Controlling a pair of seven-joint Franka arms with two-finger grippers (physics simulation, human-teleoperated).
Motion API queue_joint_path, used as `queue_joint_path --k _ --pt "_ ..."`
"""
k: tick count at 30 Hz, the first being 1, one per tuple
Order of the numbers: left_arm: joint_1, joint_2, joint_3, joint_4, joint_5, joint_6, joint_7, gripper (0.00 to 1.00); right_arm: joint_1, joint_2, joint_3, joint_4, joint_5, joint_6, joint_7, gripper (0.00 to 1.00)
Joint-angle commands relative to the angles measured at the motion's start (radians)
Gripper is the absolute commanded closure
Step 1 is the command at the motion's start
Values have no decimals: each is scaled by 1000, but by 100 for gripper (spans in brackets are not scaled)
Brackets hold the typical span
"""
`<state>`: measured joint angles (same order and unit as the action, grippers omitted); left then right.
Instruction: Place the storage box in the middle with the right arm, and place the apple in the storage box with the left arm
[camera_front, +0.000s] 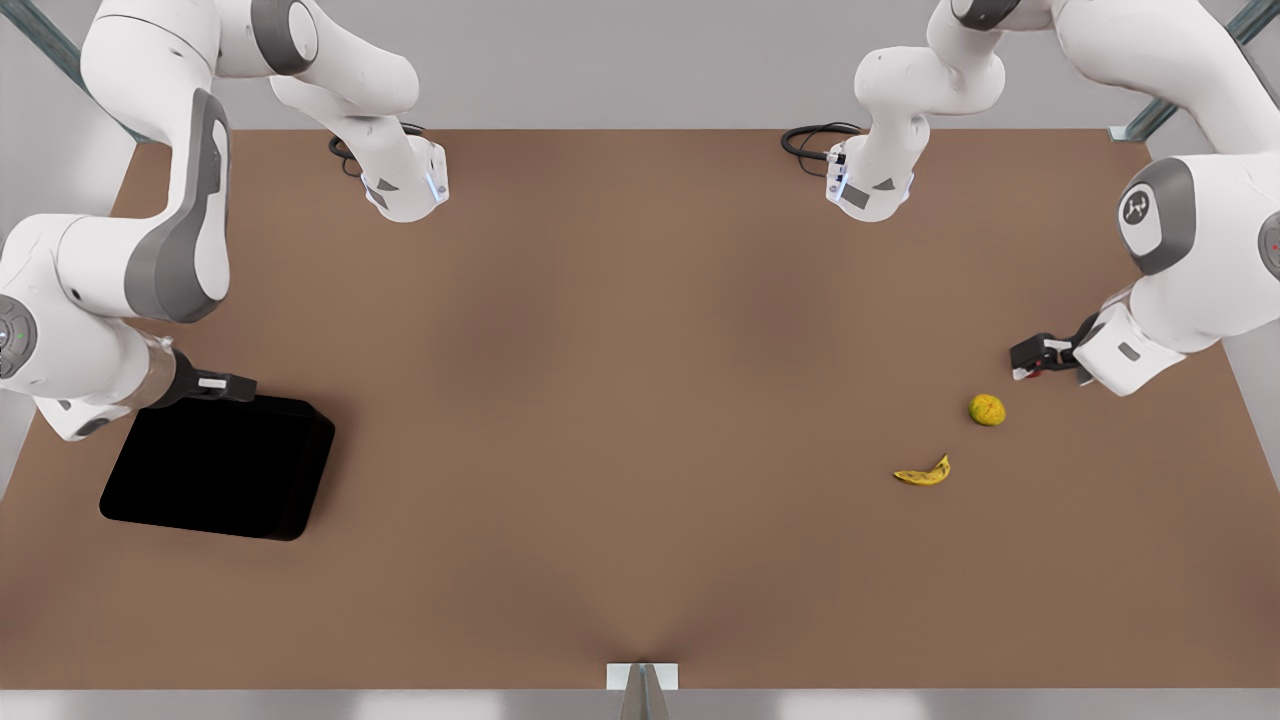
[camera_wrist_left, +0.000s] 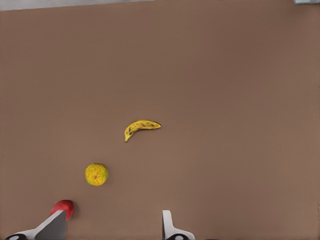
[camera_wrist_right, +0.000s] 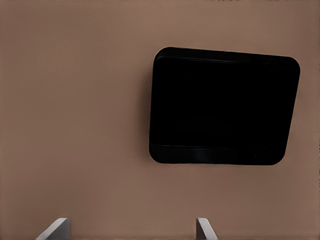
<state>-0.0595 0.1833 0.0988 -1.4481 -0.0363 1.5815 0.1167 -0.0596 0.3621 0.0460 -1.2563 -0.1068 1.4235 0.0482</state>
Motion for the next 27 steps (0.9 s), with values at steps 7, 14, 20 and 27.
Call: queue_joint_path --k 7,14,20,27 --pt "0 22 25 20 -8 -21 -12 0 -253 164 23 -9 -7 169 -274 0" --pt "0 76 229 -202 -379 -110 -724 0 -289 310 -141 -144 1 569 -505 0" --pt "9 217 535 -394 -928 -92 -799 0 -309 356 -284 -218 173 669 -634 0" --pt "79 311 625 -502 -1057 -193 -698 0 -302 413 -285 -212 176 698 -637 0"
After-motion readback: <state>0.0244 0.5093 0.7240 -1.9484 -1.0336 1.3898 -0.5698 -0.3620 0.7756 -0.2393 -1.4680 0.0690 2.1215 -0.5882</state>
